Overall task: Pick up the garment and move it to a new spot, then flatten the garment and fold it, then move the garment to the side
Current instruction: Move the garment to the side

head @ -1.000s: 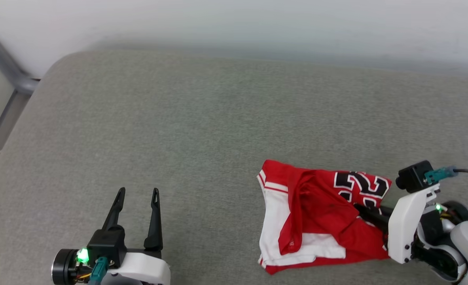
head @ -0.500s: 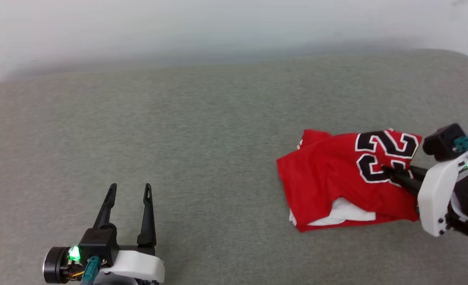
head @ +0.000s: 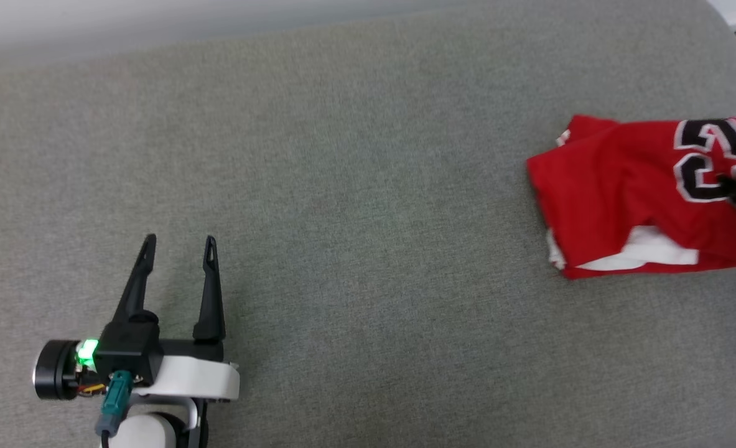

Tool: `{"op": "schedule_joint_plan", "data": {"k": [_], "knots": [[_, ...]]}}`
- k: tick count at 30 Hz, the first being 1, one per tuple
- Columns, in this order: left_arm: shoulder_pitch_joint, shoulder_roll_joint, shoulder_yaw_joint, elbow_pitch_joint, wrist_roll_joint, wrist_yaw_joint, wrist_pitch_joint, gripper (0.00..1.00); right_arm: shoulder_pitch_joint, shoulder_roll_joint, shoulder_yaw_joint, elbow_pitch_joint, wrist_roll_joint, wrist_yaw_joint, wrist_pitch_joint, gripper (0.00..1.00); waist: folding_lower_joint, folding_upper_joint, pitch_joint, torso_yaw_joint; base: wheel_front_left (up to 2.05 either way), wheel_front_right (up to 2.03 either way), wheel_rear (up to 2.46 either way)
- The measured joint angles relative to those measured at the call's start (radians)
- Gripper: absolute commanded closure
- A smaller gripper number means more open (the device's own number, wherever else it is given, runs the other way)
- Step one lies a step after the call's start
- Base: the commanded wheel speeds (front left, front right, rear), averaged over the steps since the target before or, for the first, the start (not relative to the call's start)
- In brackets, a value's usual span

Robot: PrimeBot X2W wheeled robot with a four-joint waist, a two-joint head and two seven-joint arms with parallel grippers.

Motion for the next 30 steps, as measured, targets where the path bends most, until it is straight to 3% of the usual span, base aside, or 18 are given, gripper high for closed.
{"op": "schedule_joint_plan", "data": {"k": [9,19,20,21,22,30], "knots": [[-0.062,0.021,-0.007,-0.062,0.011,-0.004,0.0,0.0,-0.115,-0.073,-0.03,0.223,-0.028,0.0,-0.026,1.0,0.0001,0.0,0.127,0.011,0.0,0.0,0.0],[-0.105,0.026,-0.021,-0.096,0.015,0.003,0.0,0.0,-0.199,-0.071,-0.153,0.469,-0.089,0.0,-0.093,1.0,0.0001,0.0,0.223,0.051,0.0,0.0,0.0],[-0.105,0.026,-0.022,-0.096,0.015,0.006,0.0,0.0,-0.2,-0.058,-0.165,0.485,-0.088,0.0,-0.096,0.92,0.0,0.0,0.224,0.053,0.0,0.0,0.0],[-0.105,0.026,-0.022,-0.096,0.015,0.007,0.0,0.0,-0.2,-0.044,-0.168,0.496,-0.091,0.0,-0.1,0.33,0.0001,0.0,0.222,0.053,0.0,0.0,0.0],[-0.105,0.026,-0.022,-0.096,0.015,0.008,0.0,0.0,-0.2,-0.033,-0.172,0.506,-0.104,0.0,-0.118,0.0,0.0001,0.0,0.22,0.054,0.0,0.0,0.0],[-0.082,0.024,-0.022,-0.081,0.007,0.02,0.0,0.0,-0.22,0.006,-0.243,0.619,-0.238,0.0,-0.268,0.0,0.0,0.0,0.156,0.062,0.0,0.0,0.0]]}}
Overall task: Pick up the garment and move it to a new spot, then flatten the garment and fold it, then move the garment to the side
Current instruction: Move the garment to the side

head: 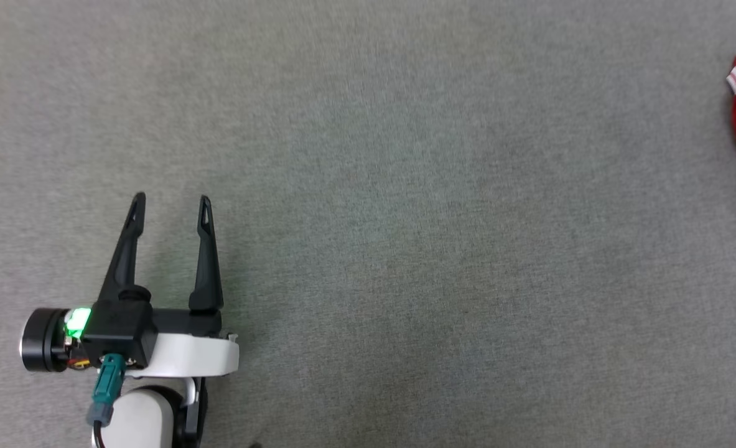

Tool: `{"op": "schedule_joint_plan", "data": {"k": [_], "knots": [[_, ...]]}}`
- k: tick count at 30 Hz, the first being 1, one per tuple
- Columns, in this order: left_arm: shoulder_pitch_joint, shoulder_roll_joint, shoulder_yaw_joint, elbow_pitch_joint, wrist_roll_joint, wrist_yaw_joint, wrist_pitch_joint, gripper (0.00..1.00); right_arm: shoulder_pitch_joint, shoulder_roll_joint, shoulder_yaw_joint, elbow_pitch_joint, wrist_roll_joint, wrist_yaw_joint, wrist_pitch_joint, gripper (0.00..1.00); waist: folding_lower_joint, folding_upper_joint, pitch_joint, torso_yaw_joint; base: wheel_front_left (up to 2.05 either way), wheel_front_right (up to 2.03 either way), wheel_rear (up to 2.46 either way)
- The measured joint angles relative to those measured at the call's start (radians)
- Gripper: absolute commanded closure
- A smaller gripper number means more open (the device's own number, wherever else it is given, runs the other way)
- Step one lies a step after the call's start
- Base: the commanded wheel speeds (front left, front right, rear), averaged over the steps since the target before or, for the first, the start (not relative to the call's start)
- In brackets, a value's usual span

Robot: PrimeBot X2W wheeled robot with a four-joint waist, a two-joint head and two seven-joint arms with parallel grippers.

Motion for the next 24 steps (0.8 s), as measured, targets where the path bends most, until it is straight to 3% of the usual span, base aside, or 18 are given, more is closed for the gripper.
{"op": "schedule_joint_plan", "data": {"k": [3,5,6,7,8,11,14,18,20,21,24], "knots": [[0.02,-0.004,-0.001,0.008,-0.008,0.006,0.0,0.0,0.0,0.02,-0.023,0.008,-0.044,0.0,-0.081,0.0,0.0,0.0,-0.04,0.006,0.0,0.0,0.0],[0.047,-0.01,0.001,0.019,-0.014,0.013,0.0,0.0,0.002,0.046,-0.054,-0.007,-0.078,0.0,-0.186,0.0,-0.0001,0.0,-0.085,0.013,0.0,0.0,0.0],[0.079,-0.018,0.007,0.03,-0.026,0.017,0.0,0.0,0.011,0.074,-0.105,-0.026,-0.113,0.0,-0.294,0.0,-0.0002,0.0,-0.134,0.022,0.0,0.0,0.0],[0.09,-0.02,0.01,0.033,-0.029,0.018,0.0,0.0,0.017,0.086,-0.125,-0.037,-0.122,0.0,-0.315,0.0,-0.0003,0.0,-0.151,0.025,0.0,0.0,0.0],[0.09,-0.02,0.01,0.033,-0.029,0.018,0.0,0.0,0.017,0.086,-0.125,-0.037,-0.122,0.0,-0.315,0.0,-0.0003,0.0,-0.151,0.025,0.0,0.0,0.0],[0.132,-0.026,0.023,0.043,-0.043,0.025,0.0,0.0,0.062,0.166,-0.234,-0.124,-0.171,0.0,-0.352,0.0,-0.0003,0.0,-0.214,0.039,0.0,0.0,0.0],[0.147,-0.032,0.022,0.055,-0.054,0.021,0.0,0.0,0.137,0.234,-0.353,-0.283,-0.213,0.0,-0.355,0.0,-0.0003,0.0,-0.255,0.057,0.0,0.0,0.0],[0.174,-0.035,0.024,0.07,-0.054,0.02,0.0,0.0,0.312,0.387,-0.467,-0.492,-0.284,0.0,-0.355,0.0,-0.0003,0.0,-0.304,0.088,0.0,0.0,0.0],[0.18,-0.036,0.023,0.074,-0.054,0.016,0.0,0.0,0.353,0.421,-0.485,-0.539,-0.298,0.0,-0.355,0.0,-0.0003,0.0,-0.317,0.095,0.0,0.0,0.0],[0.191,-0.037,0.023,0.081,-0.054,0.015,0.0,0.0,0.43,0.478,-0.507,-0.622,-0.321,0.0,-0.355,0.0,-0.0003,0.0,-0.342,0.108,0.0,0.0,0.0],[0.207,-0.039,0.029,0.092,-0.054,0.013,0.0,0.0,0.54,0.556,-0.506,-0.704,-0.356,0.0,-0.355,0.0,-0.0003,0.0,-0.378,0.124,0.0,0.0,0.0]]}}
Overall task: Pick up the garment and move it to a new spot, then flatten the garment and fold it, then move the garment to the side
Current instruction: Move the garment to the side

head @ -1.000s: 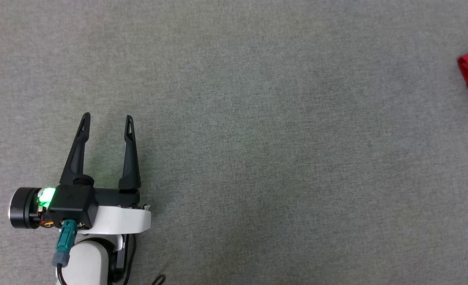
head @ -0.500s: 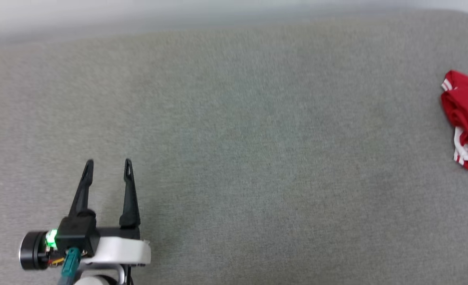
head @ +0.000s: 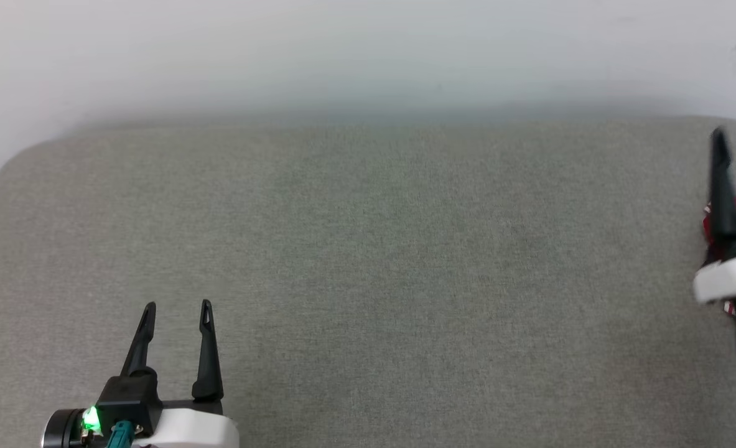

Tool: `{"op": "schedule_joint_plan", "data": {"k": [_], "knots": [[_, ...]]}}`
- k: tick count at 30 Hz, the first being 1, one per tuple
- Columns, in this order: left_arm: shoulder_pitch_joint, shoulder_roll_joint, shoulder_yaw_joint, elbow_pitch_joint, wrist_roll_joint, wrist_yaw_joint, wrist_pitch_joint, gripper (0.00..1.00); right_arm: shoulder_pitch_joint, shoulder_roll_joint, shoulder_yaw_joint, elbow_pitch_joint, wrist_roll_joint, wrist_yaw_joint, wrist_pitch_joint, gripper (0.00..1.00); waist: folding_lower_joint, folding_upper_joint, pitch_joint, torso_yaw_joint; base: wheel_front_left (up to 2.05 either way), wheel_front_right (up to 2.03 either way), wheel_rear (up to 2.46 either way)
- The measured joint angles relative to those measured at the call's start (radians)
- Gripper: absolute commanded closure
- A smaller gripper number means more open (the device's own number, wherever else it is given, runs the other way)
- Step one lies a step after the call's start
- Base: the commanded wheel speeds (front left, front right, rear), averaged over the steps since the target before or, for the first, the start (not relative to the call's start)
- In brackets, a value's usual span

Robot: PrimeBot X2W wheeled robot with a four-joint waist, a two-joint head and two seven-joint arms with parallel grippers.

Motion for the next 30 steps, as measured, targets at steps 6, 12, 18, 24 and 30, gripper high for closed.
{"op": "schedule_joint_plan", "data": {"k": [6,12,18,24,30], "knots": [[0.034,-0.003,0.008,0.011,-0.001,-0.003,0.0,0.0,0.172,0.093,0.029,-0.083,-0.016,0.0,0.0,0.0,0.0,0.0,-0.054,0.011,0.0,0.0,0.0],[0.046,-0.009,0.002,0.023,-0.001,-0.003,0.0,0.0,0.302,0.137,0.04,-0.1,-0.004,0.0,0.0,0.0,0.0001,0.0,-0.075,0.017,0.0,0.0,0.0],[0.054,-0.013,-0.005,0.032,-0.007,-0.01,0.0,0.0,0.408,0.184,0.029,-0.133,-0.003,0.0,0.0,0.0,0.0001,0.0,-0.092,0.021,0.0,0.0,0.0],[0.065,-0.015,-0.007,0.033,-0.011,-0.019,0.0,0.0,0.478,0.211,0.006,-0.17,-0.005,0.0,0.0,0.0,0.0002,0.0,-0.106,0.024,0.0,0.0,0.0],[0.077,-0.017,-0.007,0.033,-0.016,-0.033,0.0,0.0,0.519,0.225,0.004,-0.197,-0.014,0.0,0.0,0.0,0.0002,0.0,-0.112,0.024,0.0,0.0,0.0]]}}
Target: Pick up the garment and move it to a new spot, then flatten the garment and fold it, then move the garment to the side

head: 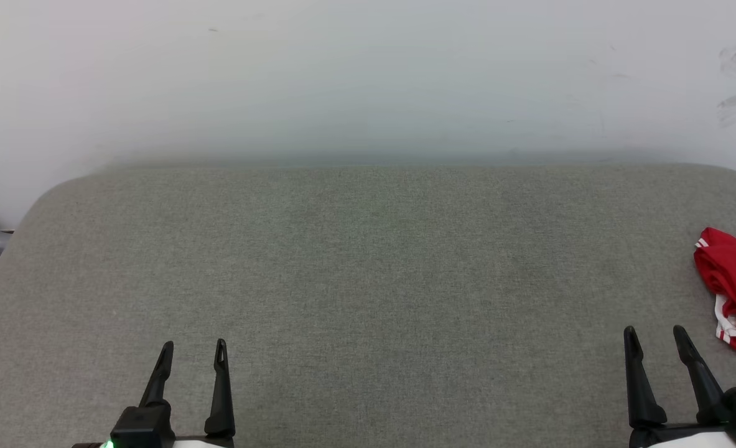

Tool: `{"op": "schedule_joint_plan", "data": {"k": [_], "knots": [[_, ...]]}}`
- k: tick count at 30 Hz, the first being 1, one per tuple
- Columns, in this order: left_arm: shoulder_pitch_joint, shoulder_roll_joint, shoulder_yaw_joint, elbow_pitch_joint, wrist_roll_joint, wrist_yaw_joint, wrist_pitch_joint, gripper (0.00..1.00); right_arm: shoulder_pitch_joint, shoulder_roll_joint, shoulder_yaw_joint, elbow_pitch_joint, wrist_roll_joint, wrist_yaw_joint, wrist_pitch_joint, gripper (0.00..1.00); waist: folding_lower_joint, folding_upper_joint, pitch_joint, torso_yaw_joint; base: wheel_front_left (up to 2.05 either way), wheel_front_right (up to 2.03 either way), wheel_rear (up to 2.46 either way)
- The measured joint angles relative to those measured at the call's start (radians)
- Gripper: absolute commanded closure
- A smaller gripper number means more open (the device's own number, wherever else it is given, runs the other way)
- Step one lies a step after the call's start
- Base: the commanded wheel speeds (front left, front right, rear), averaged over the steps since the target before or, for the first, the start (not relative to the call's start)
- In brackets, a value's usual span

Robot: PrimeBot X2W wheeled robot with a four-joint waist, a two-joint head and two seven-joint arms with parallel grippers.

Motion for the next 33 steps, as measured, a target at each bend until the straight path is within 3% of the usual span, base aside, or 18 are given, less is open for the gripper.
{"op": "schedule_joint_plan", "data": {"k": [10,11,16,33], "knots": [[0.0,-0.001,-0.001,0.007,0.002,-0.011,0.0,0.0,0.019,0.012,-0.001,-0.011,-0.002,0.0,0.0,0.0,0.0001,0.0,0.001,0.006,0.0,0.0,0.0],[0.0,-0.002,-0.002,0.013,0.002,-0.011,0.0,1.0,0.023,0.012,-0.001,-0.006,-0.004,0.0,0.0,1.0,0.0001,0.0,0.002,0.007,0.0,0.0,0.0],[0.008,-0.005,-0.005,0.053,-0.001,-0.011,0.005,1.0,0.03,0.015,0.003,0.033,-0.001,0.0,0.004,1.0,0.0001,0.0,0.002,0.007,0.0,0.0,0.0],[-0.027,-0.006,0.023,0.098,-0.318,-0.039,0.085,1.0,-0.006,0.016,0.003,0.077,0.294,0.0,0.08,1.0,0.0001,0.0,0.007,0.004,0.0,0.0,0.0]]}}
